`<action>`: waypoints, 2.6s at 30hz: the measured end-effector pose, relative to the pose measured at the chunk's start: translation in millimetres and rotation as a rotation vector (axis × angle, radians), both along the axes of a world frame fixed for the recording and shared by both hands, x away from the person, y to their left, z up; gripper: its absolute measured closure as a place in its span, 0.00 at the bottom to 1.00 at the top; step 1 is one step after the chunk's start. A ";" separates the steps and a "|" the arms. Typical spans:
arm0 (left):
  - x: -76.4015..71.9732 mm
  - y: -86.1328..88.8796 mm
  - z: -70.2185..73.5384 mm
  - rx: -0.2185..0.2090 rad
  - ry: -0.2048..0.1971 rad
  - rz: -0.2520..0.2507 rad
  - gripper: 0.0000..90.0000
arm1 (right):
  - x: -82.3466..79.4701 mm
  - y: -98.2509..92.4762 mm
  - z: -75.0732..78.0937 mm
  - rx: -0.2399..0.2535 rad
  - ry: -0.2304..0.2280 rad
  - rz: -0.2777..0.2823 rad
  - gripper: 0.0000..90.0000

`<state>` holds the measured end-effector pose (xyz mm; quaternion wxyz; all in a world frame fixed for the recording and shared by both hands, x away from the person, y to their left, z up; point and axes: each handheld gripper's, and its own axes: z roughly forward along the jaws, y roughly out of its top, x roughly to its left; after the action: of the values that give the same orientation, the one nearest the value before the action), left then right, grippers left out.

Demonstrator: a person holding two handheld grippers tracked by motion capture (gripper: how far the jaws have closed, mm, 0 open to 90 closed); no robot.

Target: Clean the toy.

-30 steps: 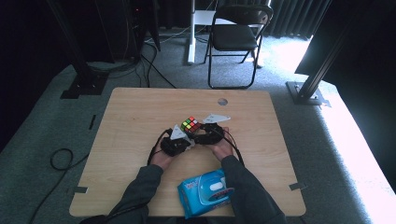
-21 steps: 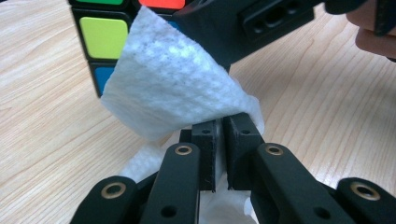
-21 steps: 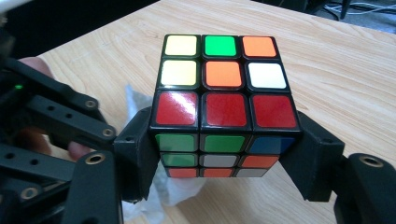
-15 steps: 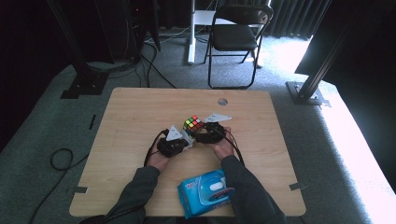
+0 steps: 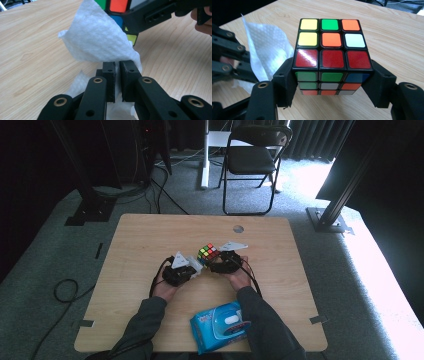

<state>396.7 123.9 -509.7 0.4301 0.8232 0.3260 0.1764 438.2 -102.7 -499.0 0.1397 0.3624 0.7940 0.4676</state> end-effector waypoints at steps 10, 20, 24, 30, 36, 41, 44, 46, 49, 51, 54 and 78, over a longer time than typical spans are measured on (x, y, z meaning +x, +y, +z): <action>4.0 7.6 -2.3 0.003 0.015 0.043 0.93 | 2.3 -3.4 -2.8 -0.015 0.002 -0.014 0.38; 7.3 16.4 -4.6 0.006 0.025 0.080 0.93 | 4.7 -5.9 -6.4 -0.040 0.010 -0.045 0.38; 8.0 19.2 -5.4 0.010 0.029 0.092 0.93 | 5.4 -6.0 -8.3 -0.067 0.016 -0.065 0.38; 9.8 24.3 -8.5 0.015 0.042 0.116 0.92 | 6.6 -5.6 -10.2 -0.096 0.024 -0.085 0.38; 10.3 30.6 -10.9 0.023 0.049 0.137 0.92 | 8.6 -7.0 -12.4 -0.103 0.045 -0.110 0.38; 10.8 36.5 -12.2 0.029 0.055 0.157 0.91 | 9.3 -6.9 -13.7 -0.112 0.053 -0.116 0.38; 11.3 38.9 -13.2 0.035 0.057 0.173 0.91 | 9.9 -5.9 -14.9 -0.129 0.057 -0.120 0.38; 11.7 40.2 -14.1 0.038 0.059 0.184 0.90 | 10.4 -5.7 -15.8 -0.133 0.063 -0.119 0.38; 12.5 41.3 -15.4 0.038 0.063 0.196 0.89 | 11.0 -5.7 -16.5 -0.136 0.068 -0.118 0.38; 13.0 41.9 -16.0 0.043 0.064 0.201 0.88 | 11.3 -4.9 -17.3 -0.148 0.069 -0.120 0.38; 13.5 42.4 -16.8 0.044 0.068 0.208 0.86 | 11.5 -3.9 -18.5 -0.164 0.070 -0.113 0.38; 8.5 45.5 -19.1 0.015 0.076 0.232 0.72 | 9.8 -0.7 -19.8 -0.190 0.062 -0.071 0.23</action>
<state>405.3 169.4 -528.8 0.3881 0.7893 0.4336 0.1960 448.0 -103.4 -518.8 0.1651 0.3898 0.8254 0.3735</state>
